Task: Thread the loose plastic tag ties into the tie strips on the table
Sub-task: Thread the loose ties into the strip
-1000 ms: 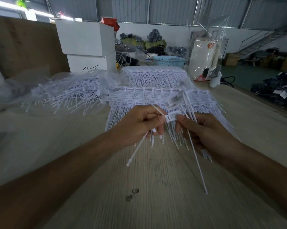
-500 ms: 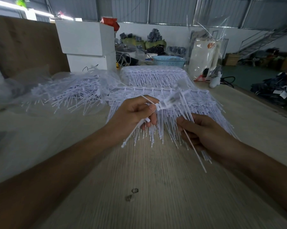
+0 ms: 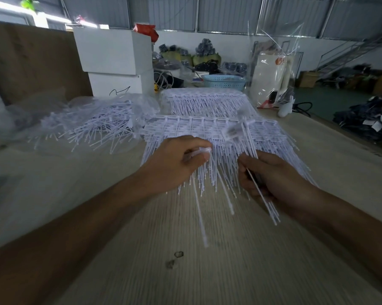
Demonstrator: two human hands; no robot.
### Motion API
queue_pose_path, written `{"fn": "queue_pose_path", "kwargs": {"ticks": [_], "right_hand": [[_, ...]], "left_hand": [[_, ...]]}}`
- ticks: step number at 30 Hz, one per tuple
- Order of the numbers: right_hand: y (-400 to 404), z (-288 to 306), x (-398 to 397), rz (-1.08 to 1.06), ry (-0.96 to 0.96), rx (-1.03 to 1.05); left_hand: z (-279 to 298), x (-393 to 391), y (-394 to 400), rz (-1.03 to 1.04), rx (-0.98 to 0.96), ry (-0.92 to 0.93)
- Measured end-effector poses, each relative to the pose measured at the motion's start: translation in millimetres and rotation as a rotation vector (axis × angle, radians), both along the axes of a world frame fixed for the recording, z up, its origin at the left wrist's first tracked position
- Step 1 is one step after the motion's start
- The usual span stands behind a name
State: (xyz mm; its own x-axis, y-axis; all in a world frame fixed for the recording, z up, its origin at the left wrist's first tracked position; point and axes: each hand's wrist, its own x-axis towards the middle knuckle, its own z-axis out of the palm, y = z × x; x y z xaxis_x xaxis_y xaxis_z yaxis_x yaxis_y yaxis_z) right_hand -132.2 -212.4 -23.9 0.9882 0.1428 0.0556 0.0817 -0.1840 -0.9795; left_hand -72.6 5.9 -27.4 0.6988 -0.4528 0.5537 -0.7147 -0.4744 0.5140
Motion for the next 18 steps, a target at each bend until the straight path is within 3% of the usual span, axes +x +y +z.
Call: {"fn": "queue_pose_path", "kwargs": {"ticks": [8,18], "right_hand": [[-0.2,-4.5,3.0,0.009,-0.012,0.032],[-0.4,-0.8,0.9,0.087,0.079,0.073]], "left_hand": [[3.7,-8.7,-6.7,-0.019,-0.014,0.043],[-0.9,-17.6,-19.8,-0.046,-0.19,-0.031]]}}
